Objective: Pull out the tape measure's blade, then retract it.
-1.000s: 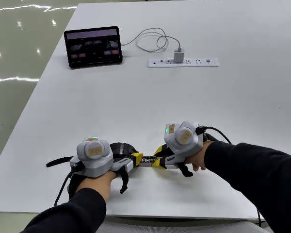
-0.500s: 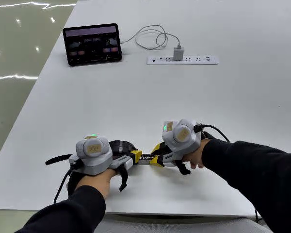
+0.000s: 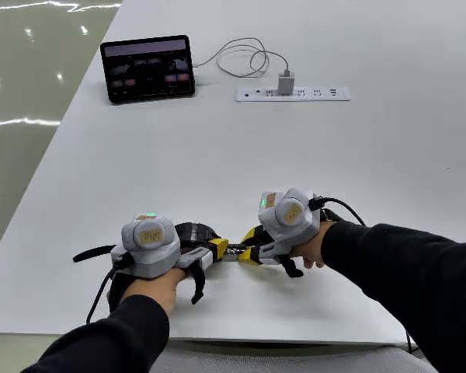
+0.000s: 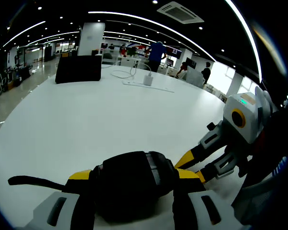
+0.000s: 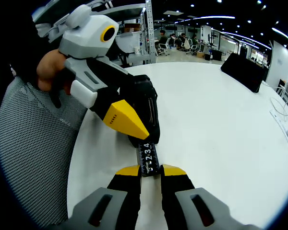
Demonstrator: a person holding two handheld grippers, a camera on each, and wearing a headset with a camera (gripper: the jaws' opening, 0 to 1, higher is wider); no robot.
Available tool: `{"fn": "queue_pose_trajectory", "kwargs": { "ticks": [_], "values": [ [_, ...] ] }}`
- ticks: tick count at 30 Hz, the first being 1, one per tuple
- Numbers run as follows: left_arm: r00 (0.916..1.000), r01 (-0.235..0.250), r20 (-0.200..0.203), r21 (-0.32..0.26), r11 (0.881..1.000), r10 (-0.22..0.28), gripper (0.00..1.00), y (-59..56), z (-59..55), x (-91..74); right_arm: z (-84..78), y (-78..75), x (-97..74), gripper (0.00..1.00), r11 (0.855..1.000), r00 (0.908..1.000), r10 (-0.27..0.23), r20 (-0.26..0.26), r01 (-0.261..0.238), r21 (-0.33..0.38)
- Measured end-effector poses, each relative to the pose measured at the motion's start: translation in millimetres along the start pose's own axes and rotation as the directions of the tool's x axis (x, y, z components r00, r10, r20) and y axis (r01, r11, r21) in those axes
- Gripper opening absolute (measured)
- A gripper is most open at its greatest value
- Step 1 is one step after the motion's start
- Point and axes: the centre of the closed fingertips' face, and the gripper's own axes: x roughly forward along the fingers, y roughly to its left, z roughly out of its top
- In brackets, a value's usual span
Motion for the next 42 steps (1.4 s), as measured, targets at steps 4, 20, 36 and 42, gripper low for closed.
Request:
{"fn": "queue_pose_trajectory", "kwargs": {
  "ticks": [4,20,36,42],
  "values": [
    [1.0,0.0,0.001,-0.002,1.0,0.0,0.61,-0.1,0.1,0.0,1.4,0.0,0.7,0.11,1.0,1.0,0.002,0.002,-0.002,-0.003],
    [1.0,0.002,0.002,-0.004,1.0,-0.002,0.61,-0.7,0.2,-0.7,7.6,1.7,7.0,0.11,1.0,0.9999,0.008,0.013,-0.008,-0.012],
    [1.0,0.006,0.002,-0.007,1.0,-0.006,0.61,-0.4,0.7,-0.5,13.5,3.3,13.1,0.11,1.0,0.9996,0.016,0.023,-0.015,-0.014],
    [1.0,0.006,0.003,-0.008,1.0,-0.006,0.61,-0.3,0.8,-0.2,15.5,3.3,15.1,0.11,1.0,0.9995,0.018,0.026,-0.017,-0.014]
  ]
}}
